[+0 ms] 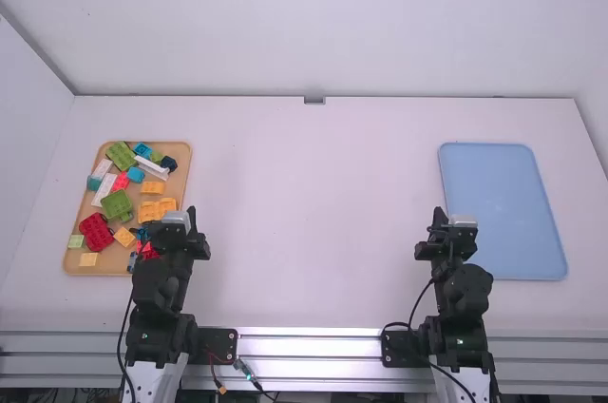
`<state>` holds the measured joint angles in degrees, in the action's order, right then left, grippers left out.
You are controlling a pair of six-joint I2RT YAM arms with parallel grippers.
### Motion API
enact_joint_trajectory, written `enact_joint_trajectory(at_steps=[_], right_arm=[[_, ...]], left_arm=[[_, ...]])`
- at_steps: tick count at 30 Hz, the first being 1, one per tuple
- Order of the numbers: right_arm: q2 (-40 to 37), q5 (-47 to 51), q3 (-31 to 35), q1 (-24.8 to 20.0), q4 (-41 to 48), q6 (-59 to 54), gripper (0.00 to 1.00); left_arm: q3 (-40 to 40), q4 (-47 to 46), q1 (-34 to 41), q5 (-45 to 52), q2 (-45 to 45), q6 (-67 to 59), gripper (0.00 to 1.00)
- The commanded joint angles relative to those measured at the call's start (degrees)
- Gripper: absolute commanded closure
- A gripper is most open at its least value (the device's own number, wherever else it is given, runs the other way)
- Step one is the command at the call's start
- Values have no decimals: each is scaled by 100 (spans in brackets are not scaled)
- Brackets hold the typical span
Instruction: Assemble lego blocks to make yellow taxi
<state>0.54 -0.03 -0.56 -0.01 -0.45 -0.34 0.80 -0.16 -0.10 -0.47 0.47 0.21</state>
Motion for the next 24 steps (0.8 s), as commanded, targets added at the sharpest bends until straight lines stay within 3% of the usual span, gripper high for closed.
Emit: enact_joint_trajectory(at_steps=[1,11,24], right_arm=[[0,-11,0,0,0,20,100],[175,-27,-122,3,-46,-45,96],[1469,-198,-1032,85,-227,-475,79]], left_arm=[[0,0,0,0,0,4,100],[162,13,9,-7,192,-27,96],[1072,-66,49,-39,1317,-307,79]])
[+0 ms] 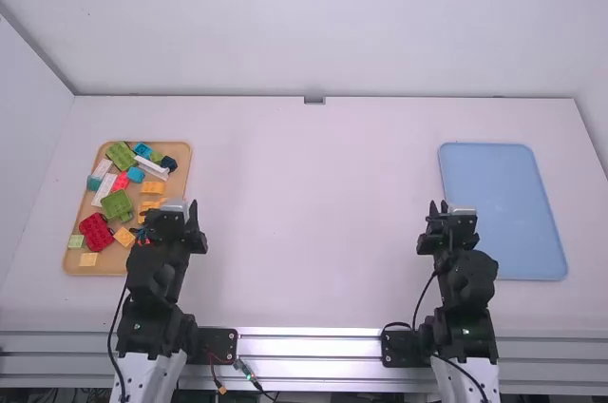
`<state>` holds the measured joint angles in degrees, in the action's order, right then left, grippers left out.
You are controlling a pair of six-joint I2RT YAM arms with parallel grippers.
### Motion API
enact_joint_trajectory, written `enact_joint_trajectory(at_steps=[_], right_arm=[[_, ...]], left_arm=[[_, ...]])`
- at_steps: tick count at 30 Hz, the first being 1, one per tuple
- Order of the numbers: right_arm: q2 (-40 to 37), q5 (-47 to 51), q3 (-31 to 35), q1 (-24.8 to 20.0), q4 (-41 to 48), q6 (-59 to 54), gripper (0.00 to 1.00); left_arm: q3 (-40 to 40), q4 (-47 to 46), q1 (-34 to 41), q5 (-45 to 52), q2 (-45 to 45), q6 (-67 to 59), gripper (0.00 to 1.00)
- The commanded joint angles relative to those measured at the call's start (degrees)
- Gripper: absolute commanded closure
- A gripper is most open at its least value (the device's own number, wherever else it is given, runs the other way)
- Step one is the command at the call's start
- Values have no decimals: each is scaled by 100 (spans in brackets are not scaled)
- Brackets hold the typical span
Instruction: Assemble lego blocks to make yellow taxi
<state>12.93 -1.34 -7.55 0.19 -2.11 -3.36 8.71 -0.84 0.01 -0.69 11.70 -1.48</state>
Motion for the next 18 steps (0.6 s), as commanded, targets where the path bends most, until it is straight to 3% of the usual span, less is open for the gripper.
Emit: enact_joint_trajectory(at_steps=[1,18], right_arm=[[332,-77,-394,77,-89,-202,78],[2998,-138,-2085,333,-661,-372,45]], left_arm=[[345,3,40,-20,273,-156,78],[2104,-154,121,-69,2433,197,45]])
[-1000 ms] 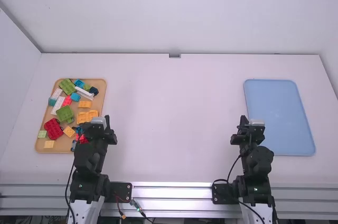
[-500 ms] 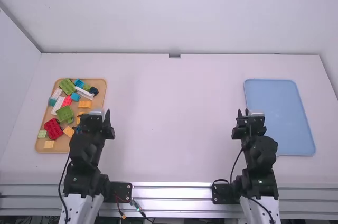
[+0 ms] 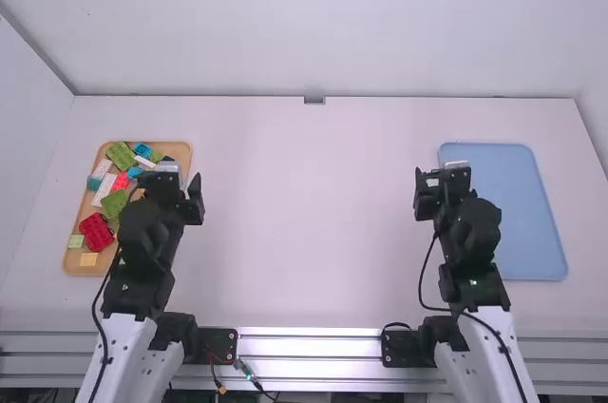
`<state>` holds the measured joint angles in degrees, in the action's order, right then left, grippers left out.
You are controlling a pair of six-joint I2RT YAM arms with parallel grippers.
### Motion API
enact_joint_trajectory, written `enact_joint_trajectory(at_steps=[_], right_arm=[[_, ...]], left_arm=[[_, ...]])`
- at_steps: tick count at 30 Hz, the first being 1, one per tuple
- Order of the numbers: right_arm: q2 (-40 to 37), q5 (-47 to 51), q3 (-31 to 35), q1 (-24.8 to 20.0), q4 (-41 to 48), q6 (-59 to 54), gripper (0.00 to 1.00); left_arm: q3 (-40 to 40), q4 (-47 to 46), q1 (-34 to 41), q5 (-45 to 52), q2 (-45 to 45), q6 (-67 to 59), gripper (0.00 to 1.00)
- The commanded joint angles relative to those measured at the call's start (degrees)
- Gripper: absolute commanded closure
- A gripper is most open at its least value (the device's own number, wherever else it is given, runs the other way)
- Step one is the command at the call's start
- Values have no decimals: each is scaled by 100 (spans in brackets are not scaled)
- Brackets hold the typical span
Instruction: Assemble lego blocks to make yellow taxi
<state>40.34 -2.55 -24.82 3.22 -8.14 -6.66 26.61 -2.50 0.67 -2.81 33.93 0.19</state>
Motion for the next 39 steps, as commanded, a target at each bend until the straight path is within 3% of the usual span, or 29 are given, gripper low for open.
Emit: enact_joint_trajectory(at_steps=[1,5,8,16,21,25,32,36,39], right_arm=[[373,-24,-434,32,-73,-65,43],[934,-51,-803,62,-170,-191,36],[1374,-78,-1092,95,-239,-288,30],[2399,-139,-1766,176,-410,-550,17],[2928,-171,-2113,225,-512,-702,10],[3255,-190,-2329,243,-571,-766,6],[3565,-209,-2533,278,-630,-827,2],[3620,-212,-2568,282,-664,-835,1],[3620,-212,-2568,282,-706,-811,1]], left_arm=[[396,16,57,169,307,37,43],[855,-60,72,88,784,546,36],[1280,-291,88,-482,1201,1435,30],[2643,-1251,59,-1081,2590,2578,17],[3780,-2268,-351,-1150,3791,3401,10],[4594,-2982,-927,-652,4832,3826,6],[4929,-3346,-1565,234,5928,5182,2],[4927,-3893,-1635,184,6175,6535,1],[4885,-4094,-1646,173,6186,6817,1]])
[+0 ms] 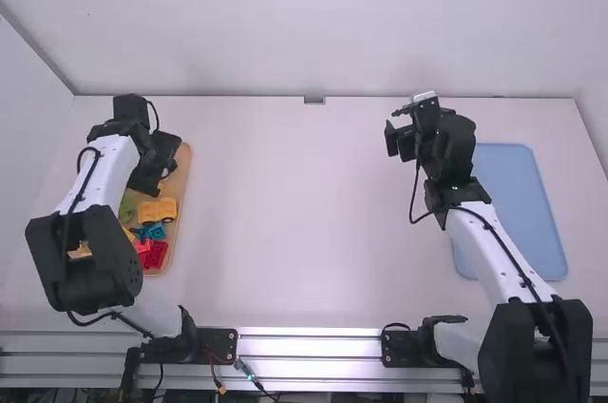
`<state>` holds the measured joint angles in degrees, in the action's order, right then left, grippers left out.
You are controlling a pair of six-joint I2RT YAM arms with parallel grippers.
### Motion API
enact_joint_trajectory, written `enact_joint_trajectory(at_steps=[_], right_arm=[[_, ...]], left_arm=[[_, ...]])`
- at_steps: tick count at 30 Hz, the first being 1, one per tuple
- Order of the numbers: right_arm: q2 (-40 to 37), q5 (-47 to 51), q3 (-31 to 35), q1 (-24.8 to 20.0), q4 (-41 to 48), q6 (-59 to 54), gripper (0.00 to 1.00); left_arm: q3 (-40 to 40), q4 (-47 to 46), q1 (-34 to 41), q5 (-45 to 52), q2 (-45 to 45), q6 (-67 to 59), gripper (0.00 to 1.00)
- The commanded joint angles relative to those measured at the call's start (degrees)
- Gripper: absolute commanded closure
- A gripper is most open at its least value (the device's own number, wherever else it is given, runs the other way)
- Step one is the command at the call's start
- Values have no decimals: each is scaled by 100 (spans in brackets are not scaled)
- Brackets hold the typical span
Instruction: Assemble lego blocks to make yellow taxi
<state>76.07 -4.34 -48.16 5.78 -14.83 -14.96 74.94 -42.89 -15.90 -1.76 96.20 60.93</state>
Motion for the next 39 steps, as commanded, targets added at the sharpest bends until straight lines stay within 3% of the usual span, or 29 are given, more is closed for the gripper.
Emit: enact_joint_trajectory(at_steps=[1,13,19,26,34,39], right_arm=[[46,-55,-234,26,-52,17,1],[44,-168,-234,101,-120,17,1],[44,-164,-234,177,-278,17,1],[44,-162,-236,293,-350,15,1],[44,-162,-236,297,-431,15,1],[44,-164,-234,297,-424,15,1]], left_arm=[[28,-63,24,35,-42,686,1],[-341,369,-2,-37,-42,356,1],[-518,133,2,-844,-42,1270,1],[-916,155,-186,-944,-39,1779,1],[-1646,1169,-680,-243,-39,1576,5],[-1930,1655,-706,-129,-39,1554,2]])
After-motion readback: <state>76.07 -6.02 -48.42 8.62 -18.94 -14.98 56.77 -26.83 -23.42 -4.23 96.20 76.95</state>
